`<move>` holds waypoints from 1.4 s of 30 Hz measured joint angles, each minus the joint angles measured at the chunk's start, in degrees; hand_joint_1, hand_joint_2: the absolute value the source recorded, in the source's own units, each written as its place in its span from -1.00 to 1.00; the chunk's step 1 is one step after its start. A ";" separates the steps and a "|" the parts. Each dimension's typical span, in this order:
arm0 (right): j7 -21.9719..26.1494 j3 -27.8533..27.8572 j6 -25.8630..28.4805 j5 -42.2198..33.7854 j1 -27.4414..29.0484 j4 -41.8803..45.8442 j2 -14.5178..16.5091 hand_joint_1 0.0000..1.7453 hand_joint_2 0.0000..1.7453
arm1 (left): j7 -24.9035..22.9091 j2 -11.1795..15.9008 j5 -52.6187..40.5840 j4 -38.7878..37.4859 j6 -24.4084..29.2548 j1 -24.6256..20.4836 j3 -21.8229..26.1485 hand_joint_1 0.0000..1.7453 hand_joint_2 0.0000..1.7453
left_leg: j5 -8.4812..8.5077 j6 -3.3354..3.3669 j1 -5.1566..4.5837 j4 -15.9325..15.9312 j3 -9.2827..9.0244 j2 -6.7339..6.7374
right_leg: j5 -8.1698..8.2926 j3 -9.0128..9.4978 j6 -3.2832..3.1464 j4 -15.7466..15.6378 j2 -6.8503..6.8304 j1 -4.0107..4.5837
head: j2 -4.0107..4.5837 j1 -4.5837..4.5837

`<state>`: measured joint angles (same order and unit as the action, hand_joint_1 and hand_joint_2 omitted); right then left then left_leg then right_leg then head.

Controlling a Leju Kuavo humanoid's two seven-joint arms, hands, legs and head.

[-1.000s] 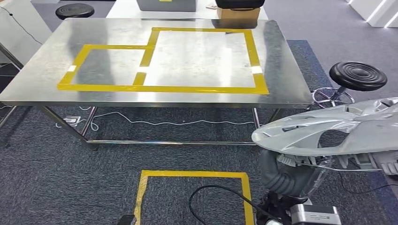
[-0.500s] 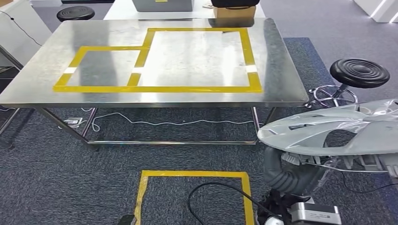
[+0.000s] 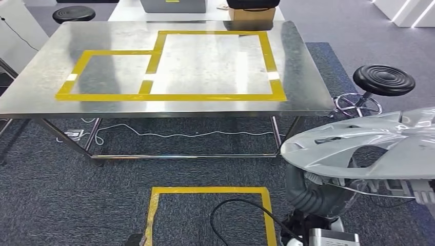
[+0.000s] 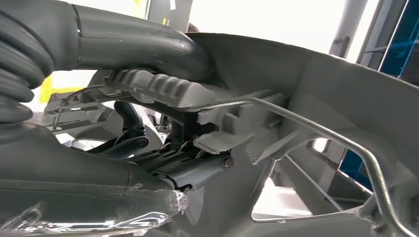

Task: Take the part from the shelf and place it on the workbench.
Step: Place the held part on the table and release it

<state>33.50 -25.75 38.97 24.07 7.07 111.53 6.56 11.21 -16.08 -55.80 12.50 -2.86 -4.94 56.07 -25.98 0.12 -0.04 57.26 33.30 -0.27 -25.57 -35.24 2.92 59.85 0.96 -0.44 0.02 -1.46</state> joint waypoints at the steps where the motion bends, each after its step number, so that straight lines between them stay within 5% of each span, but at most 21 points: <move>1: 0.05 -0.01 0.00 0.04 -0.03 0.02 0.00 1.00 1.00 | 0.42 0.02 0.09 0.00 -0.66 0.01 0.02 -1.00 1.00 | -0.23 0.39 0.08 -0.15 -0.15 -0.03 | -1.01 -1.04 0.22 2.04 -0.13 -0.02 | 0.00 -0.16; 4: 0.15 -0.01 0.00 0.05 0.01 0.05 -0.02 1.00 1.00 | 0.93 0.19 0.23 0.00 -1.86 0.11 0.10 -1.00 1.00 | -1.05 1.06 -0.02 -0.21 -0.78 0.02 | -4.98 -6.85 0.57 13.03 -0.36 -0.06 | -0.01 -0.45; 6: 0.15 0.00 0.00 0.03 0.11 0.05 -0.02 1.00 1.00 | 0.98 0.28 0.23 0.00 -2.04 0.20 0.15 -1.00 1.00 | -1.35 0.98 -0.07 -0.18 -1.60 0.13 | -4.33 -8.64 0.67 15.63 -0.40 -0.07 | -0.01 -0.46; 8: 0.14 0.00 0.00 0.05 0.09 0.05 -0.02 1.00 1.00 | 0.67 0.31 0.40 0.00 -1.81 0.23 0.19 -1.00 1.00 | -1.73 0.72 -0.06 -0.15 -2.78 0.13 | -0.04 -6.20 0.56 9.83 -0.54 -0.08 | 0.00 -0.46; 10: 0.10 -0.02 0.01 0.09 -0.03 0.07 -0.02 1.00 1.00 | -0.24 0.30 1.16 0.00 -1.27 0.14 0.29 -1.00 1.00 | -2.37 0.23 -0.21 -0.03 -3.52 0.02 | 2.58 -2.76 0.26 2.82 -0.77 0.04 | 0.00 -0.48; 15: -0.26 -0.07 0.00 0.06 -0.10 0.10 -0.04 1.00 1.00 | -1.96 0.31 2.47 0.00 -0.63 -0.26 1.31 -1.00 1.00 | -3.55 -1.13 -0.34 0.22 -3.55 0.16 | 1.70 -1.26 -1.19 -0.23 -0.48 0.03 | -0.01 0.06; 17: -0.32 -0.10 0.00 0.08 -0.21 0.10 -0.04 1.00 1.00 | -2.05 0.31 2.50 0.01 -0.54 -0.41 1.58 -1.00 1.00 | -5.71 -1.76 -0.31 4.40 -1.50 0.14 | 1.35 -0.70 -1.78 -0.49 -0.54 -0.20 | 0.00 0.34; 19: -0.34 -0.12 0.00 0.08 -0.27 0.10 -0.04 1.00 1.00 | -2.14 0.35 2.56 0.01 -0.50 -0.46 1.69 -1.00 1.00 | -8.35 -2.14 -0.26 12.05 3.05 0.14 | 0.97 -0.42 -2.19 -0.52 -0.57 -0.21 | 0.00 0.52; 21: -0.38 -0.13 0.00 0.05 -0.26 0.10 -0.04 1.00 1.00 | -2.28 0.45 2.56 0.01 -0.45 -0.43 1.75 -1.00 1.00 | -8.26 -2.23 -0.24 16.01 6.19 0.14 | 0.67 -0.14 -2.29 -0.52 -0.44 -0.21 | 0.00 0.53; 24: -0.41 -0.13 0.00 -0.02 -0.31 0.10 -0.04 1.00 1.00 | -2.47 0.52 2.24 0.02 -0.29 -0.34 1.78 -1.00 1.00 | -1.58 -2.01 -0.18 8.45 3.97 0.14 | 0.16 0.66 -1.92 -0.51 -0.08 -0.21 | 0.00 0.55; 26: -0.42 -0.14 0.00 -0.04 -0.43 0.10 -0.04 1.00 1.00 | -2.50 0.50 1.99 0.01 -0.21 -0.32 1.78 -1.00 1.00 | 0.76 -1.63 -0.11 2.48 1.74 0.08 | -0.18 0.72 -1.36 -0.32 0.10 0.05 | 0.00 0.56; 31: -0.38 -0.17 0.00 -0.01 -0.52 0.10 -0.04 1.00 1.00 | -1.47 0.32 1.75 0.02 -0.44 -0.27 1.76 -1.00 1.00 | 0.32 0.06 0.00 0.70 1.12 -0.16 | -1.26 -0.07 0.10 0.89 -0.21 0.16 | 0.00 0.41; 34: -0.21 -0.17 0.00 0.08 -0.47 0.10 -0.05 1.00 1.00 | -0.60 0.31 1.75 0.02 -0.97 -0.17 1.76 -1.00 1.00 | -0.98 1.04 -0.03 0.53 0.45 -0.29 | -5.54 -5.08 0.48 11.04 -0.45 0.16 | 0.00 0.04; 36: -0.15 -0.17 0.00 0.07 -0.19 0.10 -0.07 1.00 1.00 | -0.25 0.33 1.69 0.02 -1.30 0.00 1.76 -1.00 1.00 | -1.67 1.19 -0.10 0.53 -0.55 -0.24 | -6.37 -8.41 0.62 16.81 -0.45 0.13 | 0.00 0.04; 38: -0.15 -0.17 0.00 0.06 -0.04 0.10 -0.10 1.00 1.00 | -0.19 0.33 1.52 0.02 -1.36 0.10 1.74 -1.00 1.00 | -2.41 1.00 -0.08 0.54 -1.98 -0.24 | -2.98 -7.79 0.73 14.19 -0.51 0.01 | 0.00 0.03; 40: -0.15 -0.18 0.00 0.05 -0.08 0.09 -0.11 1.00 1.00 | -0.24 0.31 1.34 0.01 -1.28 0.15 1.71 -1.00 1.00 | -3.28 0.50 -0.11 0.59 -3.43 -0.29 | 1.31 -4.35 0.75 6.50 -0.72 -0.07 | 0.00 0.01; 42: -0.16 -0.20 0.00 0.05 -0.19 0.09 -0.13 1.00 1.00 | -0.55 0.28 1.27 0.00 -0.86 0.16 1.69 -1.00 1.00 | -3.83 -0.06 -0.24 0.73 -4.08 -0.37 | 2.13 -1.87 0.32 1.56 -0.85 0.05 | 0.00 0.11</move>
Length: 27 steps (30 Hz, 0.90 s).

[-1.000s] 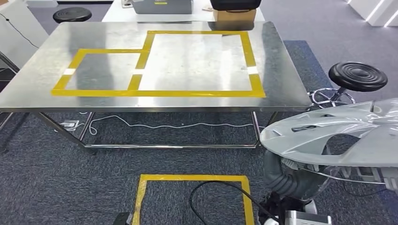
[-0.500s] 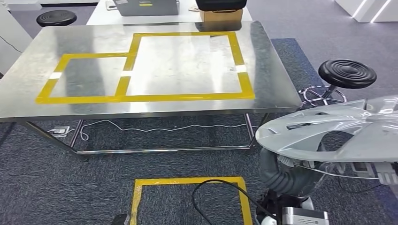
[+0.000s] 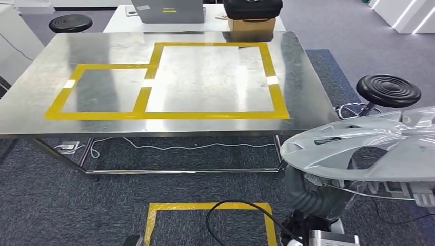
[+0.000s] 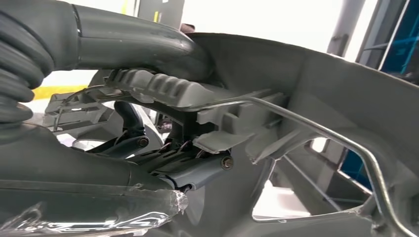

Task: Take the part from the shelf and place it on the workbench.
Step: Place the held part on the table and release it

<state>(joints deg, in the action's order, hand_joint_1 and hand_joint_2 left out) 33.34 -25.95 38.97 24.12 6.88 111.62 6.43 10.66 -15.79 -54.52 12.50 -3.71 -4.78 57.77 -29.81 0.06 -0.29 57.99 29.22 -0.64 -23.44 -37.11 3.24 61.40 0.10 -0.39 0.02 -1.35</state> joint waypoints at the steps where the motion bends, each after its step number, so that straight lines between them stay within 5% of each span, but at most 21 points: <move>1: -0.02 -0.01 0.00 -0.01 -0.04 0.00 -0.01 1.00 1.00 | -0.26 -0.03 -0.01 0.00 0.37 -0.05 0.00 -1.00 1.00 | -0.06 -0.26 -0.05 -0.08 -0.07 0.01 | -0.64 0.36 -0.38 -0.48 0.06 0.16 | 0.00 0.10; 5: -0.10 -0.04 0.00 0.01 -0.14 0.05 -0.01 1.00 1.00 | -0.98 -0.14 -0.02 0.02 1.47 -0.43 -0.02 -1.00 1.00 | -1.57 -1.46 0.04 1.94 0.84 0.14 | -1.67 1.29 -1.98 -1.40 0.22 -0.13 | 0.00 0.44; 8: -0.16 -0.06 0.00 0.01 -0.29 0.09 -0.01 1.00 1.00 | -1.12 -0.15 -0.05 0.02 1.93 -0.43 -0.02 -1.00 1.00 | -4.82 -2.13 0.20 12.53 7.59 0.15 | -2.50 2.24 -2.64 -1.61 0.14 -0.26 | 0.00 0.60; 9: -0.20 -0.06 0.00 0.01 -0.27 0.09 -0.01 1.00 1.00 | -1.18 -0.12 -0.10 0.02 2.04 -0.39 -0.02 -1.00 1.00 | -4.88 -2.23 0.23 15.13 9.76 0.15 | -2.79 2.56 -2.67 -1.61 0.22 -0.27 | 0.00 0.62; 11: -0.25 -0.06 0.00 0.02 -0.22 0.10 -0.01 1.00 1.00 | -1.16 -0.06 -0.21 0.02 2.08 -0.29 -0.02 -1.00 1.00 | -1.37 -2.23 0.26 14.37 11.26 0.15 | -3.71 3.49 -2.57 -1.67 0.54 -0.34 | 0.00 0.62; 13: -0.25 -0.06 0.00 0.05 -0.20 0.12 -0.01 1.00 1.00 | -0.90 -0.04 -0.31 0.02 1.91 -0.21 -0.03 -1.00 1.00 | 3.99 -2.00 0.25 7.84 9.36 0.21 | -4.92 4.62 -2.16 -1.78 0.79 -0.38 | 0.00 0.62; 14: -0.23 -0.06 0.00 0.09 -0.21 0.15 -0.01 1.00 1.00 | -0.75 -0.05 -0.36 0.02 1.78 -0.21 -0.04 -1.00 1.00 | 5.00 -1.80 0.21 4.40 7.97 0.24 | -5.63 5.03 -1.87 -1.79 0.90 -0.30 | 0.00 0.71; 16: -0.19 -0.08 0.00 0.15 -0.20 0.25 -0.01 1.00 1.00 | -0.51 -0.14 -0.42 0.02 1.58 -0.24 -0.05 -1.00 1.00 | 4.16 -1.16 0.11 0.76 6.24 0.25 | -6.50 5.86 -1.13 -2.09 0.97 -0.11 | 0.00 0.79; 20: -0.16 -0.11 0.00 0.19 -0.24 0.43 -0.02 1.00 1.00 | -0.22 -0.35 -0.47 0.02 1.48 -0.04 -0.08 -1.00 1.00 | 2.40 0.61 0.15 -0.46 3.37 -0.14 | -7.09 6.98 0.13 -0.61 0.66 -0.18 | 0.02 0.61; 24: -0.14 -0.11 0.00 0.20 -0.12 0.47 -0.06 1.00 1.00 | -0.17 -0.43 -0.47 0.02 1.49 0.20 -0.08 -1.00 1.00 | -0.14 1.26 0.06 -0.58 -0.24 -0.19 | -10.89 -2.41 0.19 11.87 0.48 -0.06 | 0.02 0.16; 26: -0.16 -0.10 0.00 0.19 0.04 0.46 -0.07 1.00 1.00 | -0.26 -0.43 -0.47 0.02 1.61 0.37 -0.08 -1.00 1.00 | -1.79 1.22 0.05 -0.66 -2.72 -0.36 | -12.60 -5.69 0.05 12.06 0.47 -0.06 | 0.02 0.14; 27: -0.16 -0.10 0.00 0.18 0.08 0.46 -0.08 1.00 1.00 | -0.38 -0.43 -0.46 0.02 1.70 0.41 -0.08 -1.00 1.00 | -2.73 1.13 0.05 -0.70 -4.14 -0.45 | -11.67 -6.31 -0.10 9.85 0.47 -0.06 | 0.02 0.11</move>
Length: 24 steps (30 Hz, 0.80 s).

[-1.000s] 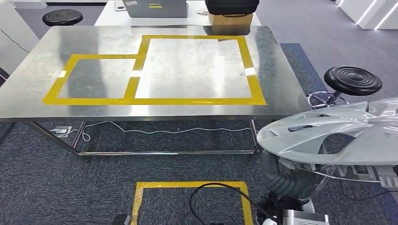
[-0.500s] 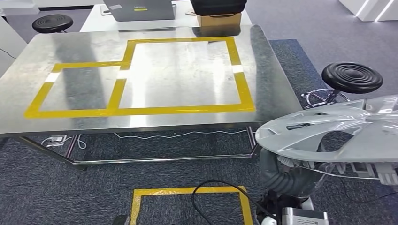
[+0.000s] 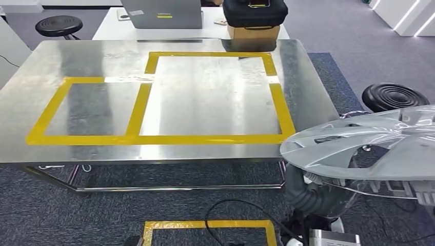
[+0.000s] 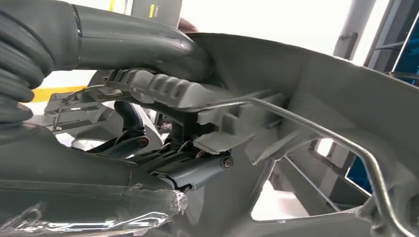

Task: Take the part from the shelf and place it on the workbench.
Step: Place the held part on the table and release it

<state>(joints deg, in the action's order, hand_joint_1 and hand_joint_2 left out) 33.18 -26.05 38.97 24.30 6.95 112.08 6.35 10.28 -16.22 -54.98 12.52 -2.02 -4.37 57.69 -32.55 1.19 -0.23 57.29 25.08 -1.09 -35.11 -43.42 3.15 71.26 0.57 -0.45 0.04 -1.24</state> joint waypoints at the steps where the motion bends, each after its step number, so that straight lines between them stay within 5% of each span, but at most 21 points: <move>1: -0.01 0.00 0.00 0.00 0.03 -0.01 -0.02 1.00 1.00 | -0.15 0.00 0.05 -0.01 0.08 0.09 0.01 -1.00 1.00 | -1.14 -0.12 0.00 -0.06 -1.28 -0.09 | 3.45 -0.32 -0.21 -2.92 -0.01 0.02 | 0.00 -0.02; 3: -0.03 -0.01 0.00 0.01 0.15 -0.07 -0.08 1.00 1.00 | -0.40 -0.01 0.19 -0.02 0.11 0.15 0.03 -1.00 1.00 | -3.43 -0.73 -0.03 0.09 -3.30 -0.18 | 11.72 -0.45 -0.77 -7.20 0.04 0.34 | 0.00 0.16; 4: -0.07 -0.01 0.00 -0.01 0.18 -0.01 -0.11 1.00 1.00 | -0.45 -0.03 0.26 -0.02 0.12 0.09 0.04 -1.00 1.00 | -4.16 -1.10 0.05 -0.04 -3.90 -0.17 | 14.47 -0.39 -1.13 -8.00 0.15 0.58 | -0.01 0.30; 5: -0.11 -0.01 0.00 -0.02 0.13 0.08 -0.12 1.00 1.00 | -0.48 -0.07 0.28 -0.02 0.13 -0.13 0.04 -1.00 1.00 | -4.37 -1.52 0.14 -0.12 -4.28 -0.16 | 14.86 -0.23 -1.50 -8.07 0.27 0.82 | -0.01 0.45; 7: -0.13 -0.03 0.00 -0.02 0.01 0.31 -0.11 1.00 1.00 | -0.48 -0.15 0.29 -0.02 0.16 -0.69 0.03 -1.00 1.00 | -3.20 -2.27 0.27 1.06 -3.62 -0.04 | 14.03 0.66 -2.21 -8.62 0.42 0.76 | -0.02 0.53; 9: -0.10 -0.04 0.00 0.01 -0.06 0.33 -0.12 1.00 1.00 | -0.46 -0.16 0.32 -0.02 0.16 -0.98 0.03 -1.00 1.00 | -1.77 -3.00 0.24 6.64 0.29 0.15 | 13.49 2.06 -2.72 -9.85 0.30 0.41 | -0.02 0.54; 12: -0.20 -0.04 0.00 0.00 -0.12 0.29 -0.13 1.00 1.00 | -0.43 -0.07 0.36 -0.02 0.41 -0.98 0.03 -1.00 1.00 | -5.04 -3.99 0.47 15.01 8.74 0.32 | 12.31 3.96 -2.94 -10.88 0.24 0.16 | -0.02 0.53; 14: -0.38 -0.04 0.00 0.00 -0.13 0.14 -0.16 1.00 1.00 | -0.42 0.06 0.36 -0.02 0.67 -0.95 0.03 -1.00 1.00 | -5.11 -4.40 0.56 14.60 11.49 0.35 | 11.27 5.24 -2.72 -10.94 0.39 -0.12 | -0.02 0.54; 18: -0.63 -0.05 0.00 0.03 -0.32 -0.20 -0.28 1.00 1.00 | -0.42 0.22 0.35 -0.02 0.96 -0.80 0.04 -1.00 1.00 | 5.97 -3.90 0.51 3.36 10.70 0.49 | 9.69 7.29 -1.71 -10.86 0.70 -0.62 | -0.02 0.75; 22: -0.92 -0.25 0.00 0.14 -0.74 -0.33 -0.37 1.00 1.00 | -0.42 0.09 0.40 -0.02 1.12 -0.72 0.07 -1.00 1.00 | 7.21 -2.22 0.42 0.99 10.15 0.32 | 9.07 7.65 -0.38 -11.12 0.58 -0.54 | -0.03 0.96; 24: -1.04 -0.33 0.00 0.25 -0.93 -0.36 -0.39 1.00 1.00 | -0.41 0.01 0.42 -0.02 1.17 -0.73 0.08 -1.00 1.00 | 7.15 -1.63 0.65 0.77 9.77 0.31 | 7.35 6.73 0.09 -8.75 0.32 -0.50 | -0.03 0.69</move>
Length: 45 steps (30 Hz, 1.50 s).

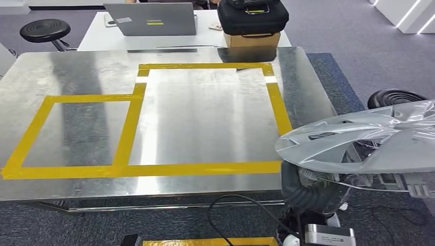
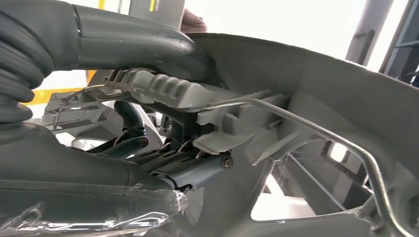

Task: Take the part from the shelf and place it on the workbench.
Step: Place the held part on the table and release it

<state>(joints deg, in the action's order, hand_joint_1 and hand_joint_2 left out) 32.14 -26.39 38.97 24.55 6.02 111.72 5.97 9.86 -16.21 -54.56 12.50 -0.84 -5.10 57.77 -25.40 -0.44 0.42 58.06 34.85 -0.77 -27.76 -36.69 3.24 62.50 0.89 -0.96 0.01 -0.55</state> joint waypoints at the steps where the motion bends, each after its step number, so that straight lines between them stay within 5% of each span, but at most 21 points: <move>1: -0.02 -0.01 0.00 0.08 -0.05 -0.03 -0.01 1.00 1.00 | 0.01 -0.03 0.01 0.00 0.01 0.00 0.00 -1.00 1.00 | -0.11 0.24 0.06 -0.04 -0.20 0.01 | -1.53 -1.31 0.12 2.87 -0.13 0.02 | 0.01 -0.12; 3: -0.03 -0.02 0.00 0.19 -0.06 -0.15 -0.07 1.00 1.00 | 0.01 -0.03 0.01 0.00 0.01 0.03 0.01 -1.00 1.00 | -0.40 0.60 0.04 -0.03 -0.52 0.04 | -4.36 -4.84 0.29 10.20 -0.23 0.07 | 0.01 -0.32; 5: -0.06 -0.02 0.00 0.19 -0.02 -0.26 -0.15 1.00 1.00 | 0.02 -0.03 0.01 0.00 0.01 0.05 0.02 -1.00 1.00 | -0.73 0.68 0.06 -0.02 -1.01 0.01 | -3.92 -6.37 0.46 12.74 -0.29 0.08 | 0.01 -0.38; 8: -0.13 -0.02 0.00 0.23 -0.10 -0.29 -0.17 1.00 1.00 | 0.02 -0.06 -0.02 0.00 0.05 0.03 0.04 -1.00 1.00 | -1.46 0.17 0.11 0.02 -2.10 -0.17 | 1.49 -1.86 0.57 3.33 -0.49 0.05 | 0.01 -0.42; 10: -0.36 -0.04 -0.01 0.26 -0.32 -0.33 -0.19 1.00 1.00 | 0.06 -0.05 -0.09 0.00 0.15 0.00 0.04 -1.00 1.00 | -1.79 -0.46 -0.06 0.11 -2.38 -0.24 | 2.65 0.63 0.20 -1.49 -0.42 0.13 | 0.01 -0.41; 15: -3.77 -0.20 -2.43 -0.21 -1.67 -1.08 -0.56 1.00 1.00 | 0.63 -0.01 -0.51 0.00 0.14 -0.16 0.04 -1.00 1.00 | -3.13 -1.83 0.00 1.69 -1.62 -0.07 | 2.43 0.97 -1.78 -2.45 -0.20 0.14 | 0.01 -0.10; 18: -7.46 -0.27 -8.11 -1.34 -4.02 -3.39 -1.29 1.00 1.00 | 0.94 0.16 -1.15 0.00 -0.23 -0.21 0.01 -1.00 1.00 | -7.72 -2.14 -0.03 11.70 3.48 0.00 | 2.43 0.95 -2.47 -2.52 -0.27 0.17 | 0.01 0.08; 20: -10.11 -0.22 -15.16 -2.27 -6.15 -6.51 -2.09 1.00 1.00 | 0.98 0.34 -1.86 0.00 -0.66 -0.20 -0.08 -1.00 1.00 | -7.99 -1.99 -0.06 15.43 5.70 0.00 | 2.48 0.90 -2.61 -2.52 -0.06 0.28 | 0.01 0.10; 21: -11.31 -0.15 -19.12 -3.02 -7.55 -8.52 -2.46 1.00 1.00 | 0.98 0.42 -2.27 0.00 -0.91 -0.24 -0.14 -1.00 1.00 | -6.59 -1.78 -0.08 14.33 5.39 0.00 | 2.53 0.91 -2.59 -2.52 0.10 0.33 | 0.01 0.12; 24: -13.79 0.39 -29.21 -5.37 -12.37 -15.64 -3.33 1.00 1.00 | 0.92 0.46 -3.38 0.00 -1.70 -0.69 -0.39 -1.00 1.00 | -1.25 -0.86 -0.36 4.30 0.95 0.11 | 2.65 0.85 -2.14 -2.40 0.27 0.58 | 0.01 0.15; 26: -14.96 1.15 -33.11 -5.77 -15.55 -20.43 -3.73 1.00 1.00 | 0.78 0.44 -3.90 0.00 -2.11 -1.05 -0.72 -1.00 1.00 | -0.28 -0.45 -0.54 0.70 -0.37 0.09 | 2.81 0.59 -1.51 -2.42 0.02 0.82 | 0.01 0.11; 30: -16.78 2.50 -37.46 -5.77 -20.23 -27.91 -4.38 1.00 1.00 | 0.37 0.33 -4.69 0.00 -2.42 -1.20 -1.58 -1.00 1.00 | 0.32 0.55 -0.27 0.02 -0.20 -0.10 | 2.30 -0.14 -0.23 -1.77 -0.41 0.84 | 0.01 -0.17; 33: -17.34 3.34 -38.61 -5.51 -24.07 -33.25 -4.50 1.00 1.00 | -0.02 0.30 -5.14 0.00 -2.57 -1.50 -1.92 -1.00 1.00 | 0.43 0.91 -0.12 -0.09 -0.24 0.04 | -2.13 -4.54 0.46 7.42 -0.49 0.73 | 0.01 -0.57; 35: -17.49 3.91 -38.81 -5.41 -26.03 -36.49 -4.64 1.00 1.00 | -0.15 0.30 -5.29 0.00 -2.65 -1.56 -2.13 -1.00 1.00 | 0.37 1.03 -0.15 -0.07 -0.29 0.04 | -3.29 -7.07 0.60 12.36 -0.49 0.71 | 0.01 -0.60; 37: -17.60 4.31 -39.01 -5.39 -27.04 -38.59 -4.76 1.00 1.00 | -0.18 0.30 -5.37 0.00 -2.71 -1.56 -2.43 -1.00 1.00 | 0.23 1.03 -0.14 -0.07 -0.51 -0.09 | -0.51 -5.80 0.49 9.18 -0.50 0.70 | 0.01 -0.62; 40: -17.81 4.56 -40.90 -6.03 -28.84 -40.92 -4.78 1.00 1.00 | -0.26 0.29 -5.71 0.00 -2.89 -1.66 -2.95 -1.00 1.00 | -0.14 0.45 -0.36 0.05 -0.72 -0.18 | 3.80 -0.81 0.05 -1.28 -0.54 0.76 | 0.01 -0.61; 45: -18.27 4.86 -46.42 -5.88 -35.18 -48.61 -4.83 1.00 1.00 | -0.84 0.27 -6.90 0.00 -3.26 -2.23 -3.94 -1.00 1.00 | -0.75 -0.98 -0.44 0.71 -0.26 0.01 | 3.98 -0.04 -1.60 -3.12 -0.26 0.73 | 0.01 -0.47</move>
<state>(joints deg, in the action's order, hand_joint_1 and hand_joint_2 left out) 13.87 -21.52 -7.45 18.67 -29.16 63.12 1.14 9.02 -15.94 -61.46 12.50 -4.10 -7.33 53.83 -26.16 -1.42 -0.02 58.77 34.59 -0.76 -23.78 -36.73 1.63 59.38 0.63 -0.22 0.02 -1.02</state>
